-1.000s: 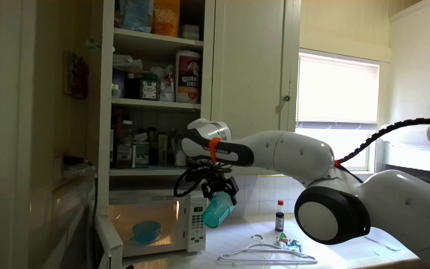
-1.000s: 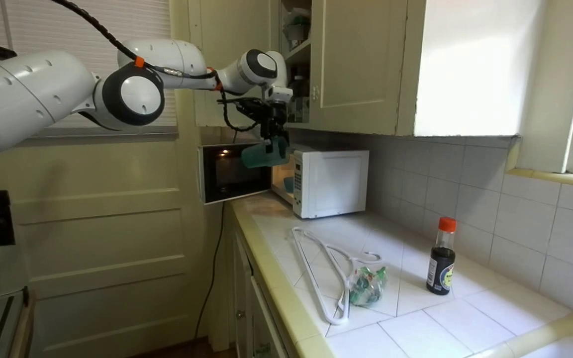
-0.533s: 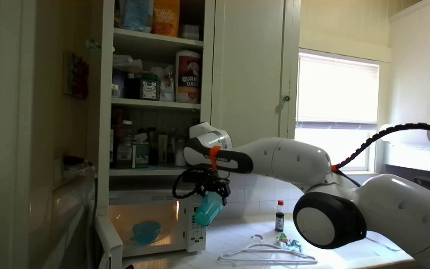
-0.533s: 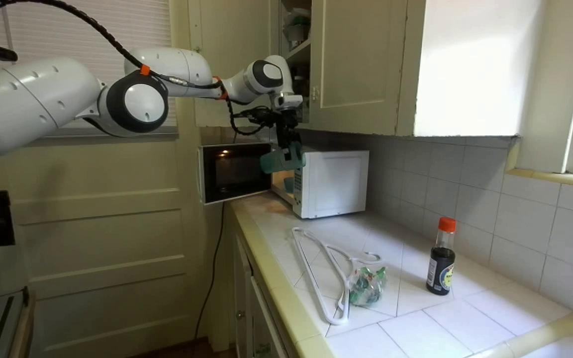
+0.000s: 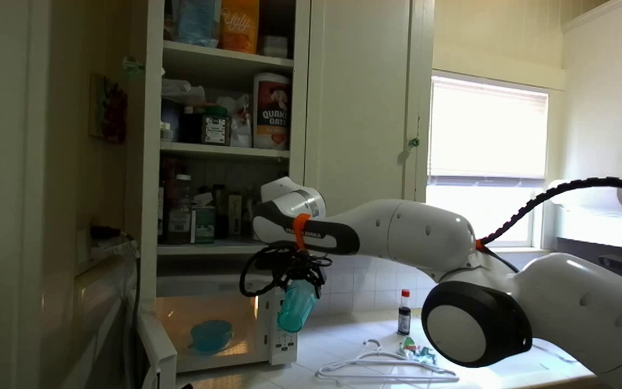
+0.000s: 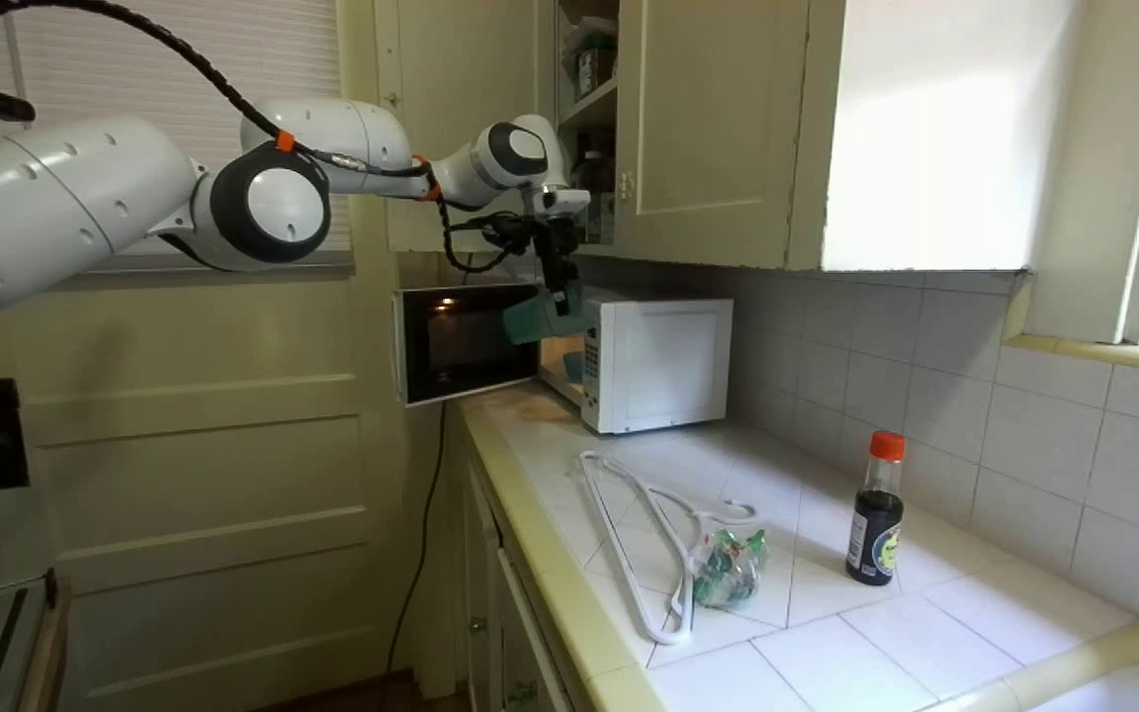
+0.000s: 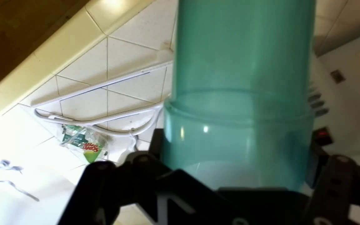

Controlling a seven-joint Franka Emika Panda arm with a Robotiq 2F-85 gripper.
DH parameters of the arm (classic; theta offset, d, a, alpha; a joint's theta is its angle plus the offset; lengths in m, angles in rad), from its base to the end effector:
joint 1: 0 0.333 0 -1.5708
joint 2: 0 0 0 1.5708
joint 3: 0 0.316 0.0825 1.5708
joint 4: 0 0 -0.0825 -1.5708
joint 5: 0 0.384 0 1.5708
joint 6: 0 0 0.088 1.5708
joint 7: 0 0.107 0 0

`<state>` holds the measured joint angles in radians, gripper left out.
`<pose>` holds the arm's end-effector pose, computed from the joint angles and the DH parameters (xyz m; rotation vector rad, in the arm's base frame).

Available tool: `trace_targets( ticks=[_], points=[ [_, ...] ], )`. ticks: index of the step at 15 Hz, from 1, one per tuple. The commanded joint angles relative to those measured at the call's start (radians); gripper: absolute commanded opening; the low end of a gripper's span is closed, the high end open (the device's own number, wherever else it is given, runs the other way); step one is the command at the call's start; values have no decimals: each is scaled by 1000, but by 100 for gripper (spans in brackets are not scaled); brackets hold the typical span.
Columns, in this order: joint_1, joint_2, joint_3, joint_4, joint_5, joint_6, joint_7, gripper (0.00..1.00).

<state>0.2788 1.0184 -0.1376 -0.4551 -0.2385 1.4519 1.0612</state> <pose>0.7579 0.1441 0.4481 2.5620 -1.2101 0.2820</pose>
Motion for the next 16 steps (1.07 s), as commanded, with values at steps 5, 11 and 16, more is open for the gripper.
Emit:
trace_targets(
  ticks=[5,11,16],
  points=[
    [142,54,8,35,-31,-2,-285,71],
    [136,75,8,23,-39,75,-608,100],
    [115,88,0,19,-38,99,-752,100]
  ],
)
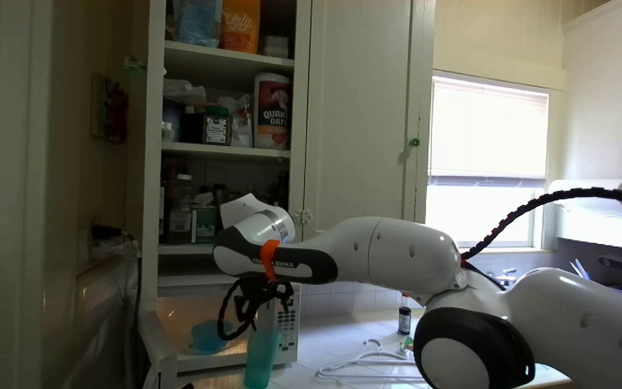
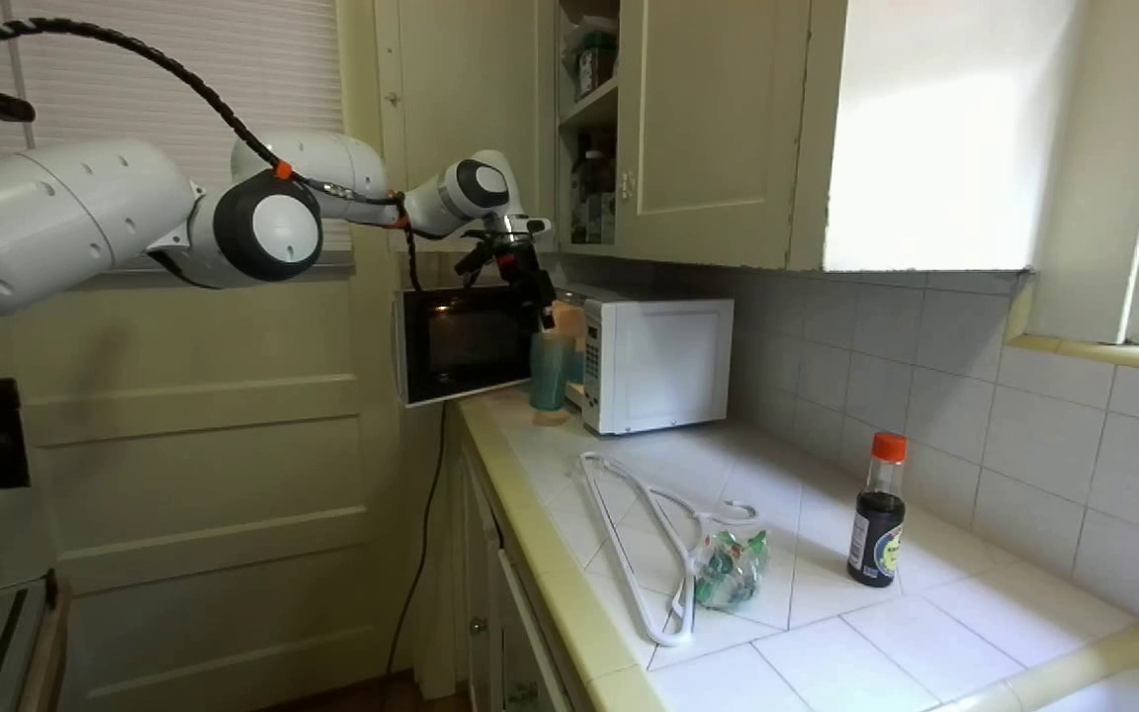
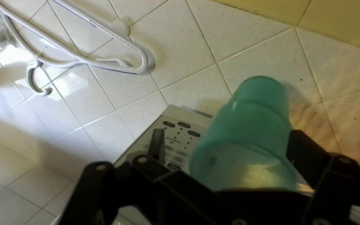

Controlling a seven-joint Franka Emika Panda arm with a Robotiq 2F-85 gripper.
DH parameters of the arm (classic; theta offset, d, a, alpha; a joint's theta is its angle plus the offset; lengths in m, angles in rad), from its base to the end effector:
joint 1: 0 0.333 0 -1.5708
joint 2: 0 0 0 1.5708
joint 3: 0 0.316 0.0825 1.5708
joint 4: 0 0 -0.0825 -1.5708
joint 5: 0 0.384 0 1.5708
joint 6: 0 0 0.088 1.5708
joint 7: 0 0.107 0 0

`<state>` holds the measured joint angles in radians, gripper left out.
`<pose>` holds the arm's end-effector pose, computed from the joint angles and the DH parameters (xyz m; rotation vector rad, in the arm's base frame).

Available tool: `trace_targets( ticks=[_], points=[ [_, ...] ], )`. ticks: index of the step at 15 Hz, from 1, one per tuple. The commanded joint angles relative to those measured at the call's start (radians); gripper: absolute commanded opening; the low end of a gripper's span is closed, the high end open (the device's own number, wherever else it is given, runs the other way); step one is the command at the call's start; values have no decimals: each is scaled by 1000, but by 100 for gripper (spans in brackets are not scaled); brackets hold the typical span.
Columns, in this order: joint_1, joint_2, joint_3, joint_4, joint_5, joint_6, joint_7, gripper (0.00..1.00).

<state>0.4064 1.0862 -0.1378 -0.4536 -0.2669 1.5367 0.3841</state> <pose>0.7479 0.2444 0.4043 2.7713 -0.0714 0.1955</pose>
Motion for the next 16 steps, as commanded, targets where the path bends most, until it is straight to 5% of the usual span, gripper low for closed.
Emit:
trace_targets(
  ticks=[1,10,16],
  points=[
    [-14,22,-4,17,-13,13,-88,100],
    [-20,22,-17,16,-31,21,-140,100],
    [-58,-2,33,2,30,263,-195,100]
  ],
)
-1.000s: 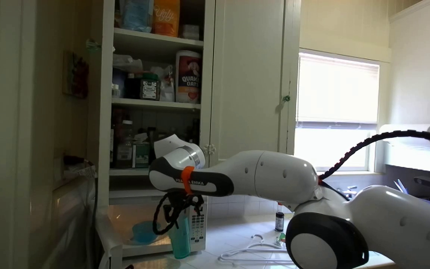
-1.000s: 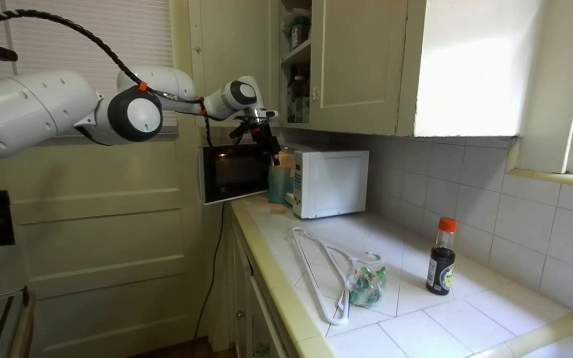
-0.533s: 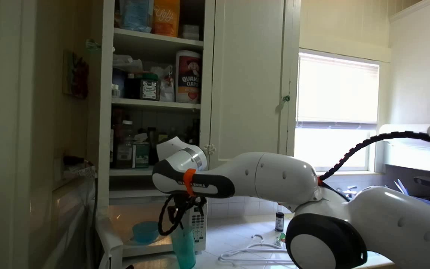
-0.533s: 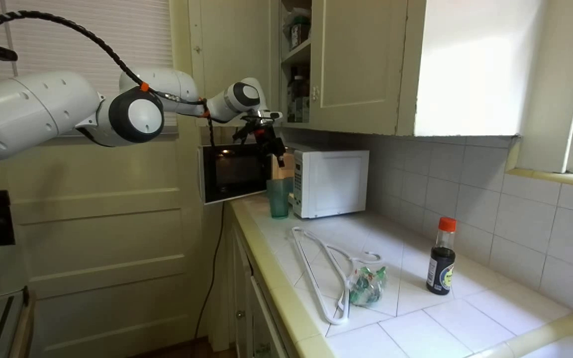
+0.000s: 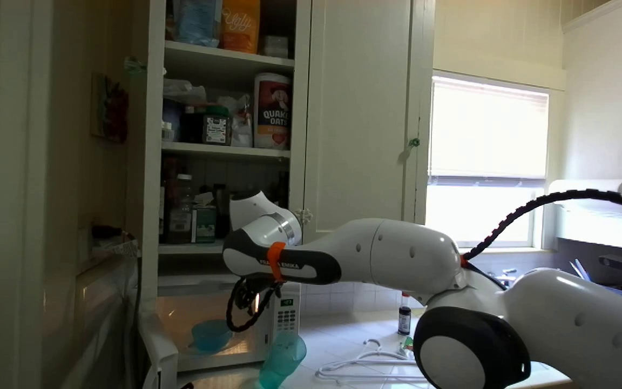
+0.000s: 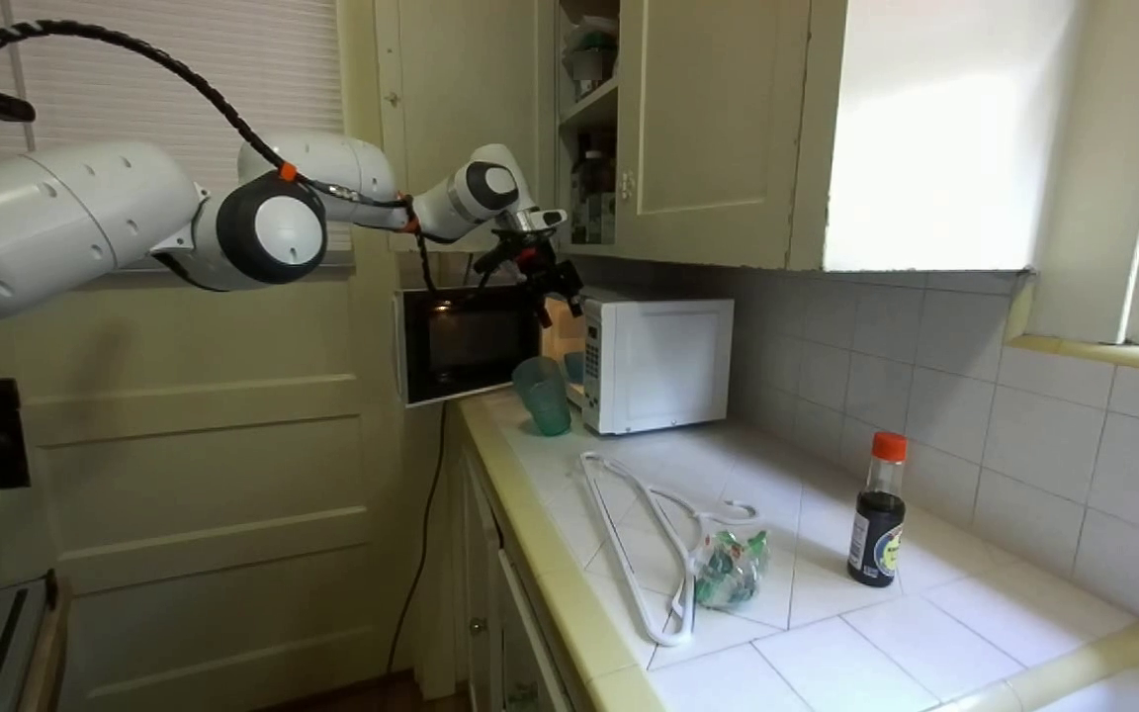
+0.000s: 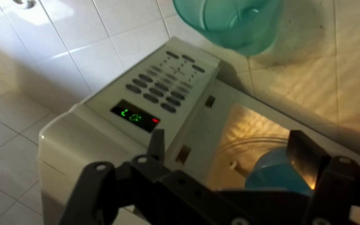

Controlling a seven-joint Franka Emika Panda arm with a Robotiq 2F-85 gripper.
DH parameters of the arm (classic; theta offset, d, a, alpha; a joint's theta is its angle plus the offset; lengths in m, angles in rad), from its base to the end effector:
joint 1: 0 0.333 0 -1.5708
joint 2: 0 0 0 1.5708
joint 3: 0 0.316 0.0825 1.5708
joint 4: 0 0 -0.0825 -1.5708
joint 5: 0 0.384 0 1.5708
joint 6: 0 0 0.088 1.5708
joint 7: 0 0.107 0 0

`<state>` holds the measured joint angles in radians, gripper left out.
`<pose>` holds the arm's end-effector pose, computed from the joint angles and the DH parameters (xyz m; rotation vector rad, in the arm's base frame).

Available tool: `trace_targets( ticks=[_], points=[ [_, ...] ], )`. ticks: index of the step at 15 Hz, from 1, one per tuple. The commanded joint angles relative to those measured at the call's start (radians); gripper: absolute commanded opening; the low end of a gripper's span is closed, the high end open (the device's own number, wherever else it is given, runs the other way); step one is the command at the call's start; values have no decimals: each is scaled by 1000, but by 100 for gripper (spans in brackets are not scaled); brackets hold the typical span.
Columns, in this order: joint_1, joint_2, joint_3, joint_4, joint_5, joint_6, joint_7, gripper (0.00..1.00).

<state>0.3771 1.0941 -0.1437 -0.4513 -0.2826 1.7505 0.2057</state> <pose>0.7735 0.2337 0.4196 2.7601 0.1939 0.4290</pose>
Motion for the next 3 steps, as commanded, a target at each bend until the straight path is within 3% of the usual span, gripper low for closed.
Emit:
trace_targets(
  ticks=[1,3],
  points=[
    [-31,-16,39,-1,58,-2,27,100],
    [-20,-9,21,-1,35,14,11,100]
  ],
)
